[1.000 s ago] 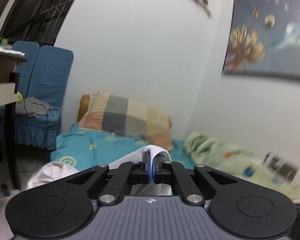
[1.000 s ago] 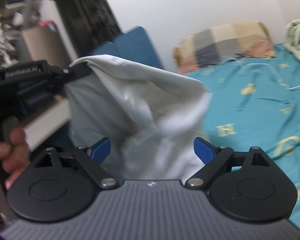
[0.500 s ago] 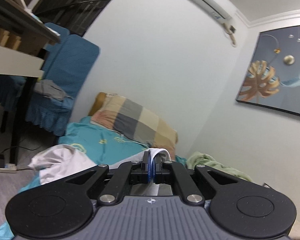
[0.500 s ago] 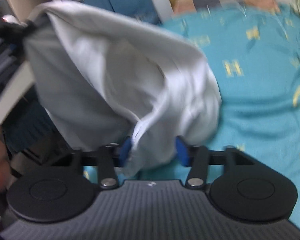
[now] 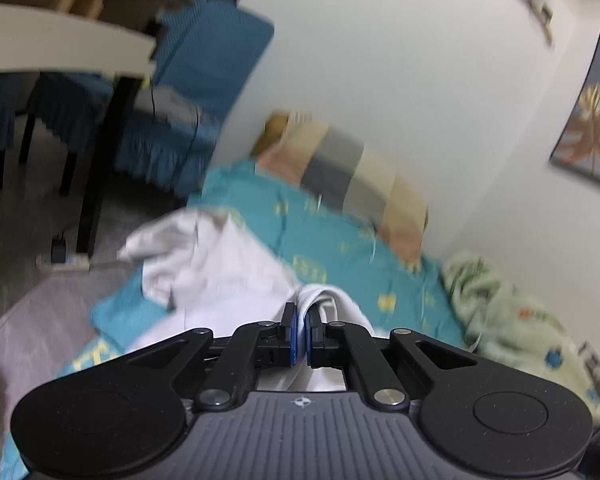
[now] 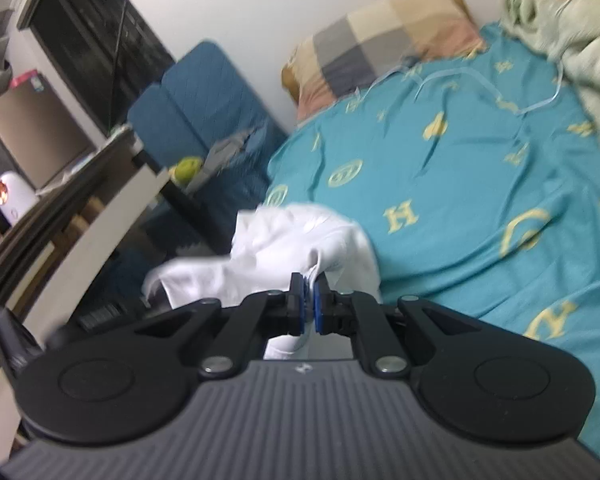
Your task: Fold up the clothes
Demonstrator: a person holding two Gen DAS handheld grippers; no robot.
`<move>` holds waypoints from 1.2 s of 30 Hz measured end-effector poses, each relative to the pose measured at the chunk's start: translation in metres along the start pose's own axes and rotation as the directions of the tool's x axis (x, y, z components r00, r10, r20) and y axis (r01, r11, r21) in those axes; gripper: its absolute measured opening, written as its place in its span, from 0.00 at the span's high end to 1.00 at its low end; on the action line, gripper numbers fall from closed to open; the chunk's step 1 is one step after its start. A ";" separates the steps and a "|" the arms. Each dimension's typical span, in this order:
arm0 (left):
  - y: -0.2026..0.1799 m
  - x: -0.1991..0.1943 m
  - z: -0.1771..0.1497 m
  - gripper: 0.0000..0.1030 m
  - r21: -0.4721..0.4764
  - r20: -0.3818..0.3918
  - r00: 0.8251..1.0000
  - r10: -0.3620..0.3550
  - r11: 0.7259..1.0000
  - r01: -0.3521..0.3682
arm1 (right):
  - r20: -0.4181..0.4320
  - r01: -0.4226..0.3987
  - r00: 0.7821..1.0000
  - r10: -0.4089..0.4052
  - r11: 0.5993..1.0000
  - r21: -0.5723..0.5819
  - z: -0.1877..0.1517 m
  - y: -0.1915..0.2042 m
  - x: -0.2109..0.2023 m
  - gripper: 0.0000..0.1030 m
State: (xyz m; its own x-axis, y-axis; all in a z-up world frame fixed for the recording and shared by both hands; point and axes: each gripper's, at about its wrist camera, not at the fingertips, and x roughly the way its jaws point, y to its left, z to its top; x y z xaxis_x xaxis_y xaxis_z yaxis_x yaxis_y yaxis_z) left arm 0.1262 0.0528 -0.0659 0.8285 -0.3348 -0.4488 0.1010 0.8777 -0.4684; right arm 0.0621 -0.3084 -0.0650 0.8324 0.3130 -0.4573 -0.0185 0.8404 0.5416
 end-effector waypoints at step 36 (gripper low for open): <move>-0.081 0.034 -0.074 0.97 0.635 -0.152 0.979 0.133 0.773 -0.006 | -0.017 0.147 0.989 -0.149 0.983 -0.108 0.000 -0.013 0.006 0.92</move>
State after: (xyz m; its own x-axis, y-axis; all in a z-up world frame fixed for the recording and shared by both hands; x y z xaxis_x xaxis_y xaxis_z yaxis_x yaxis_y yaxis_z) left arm 0.1050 -0.0549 -0.0994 0.7409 -0.2633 -0.6179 0.4223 0.8980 0.1237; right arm 0.0673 -0.3171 -0.0752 0.8163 0.1913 -0.5451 0.0440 0.9202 0.3889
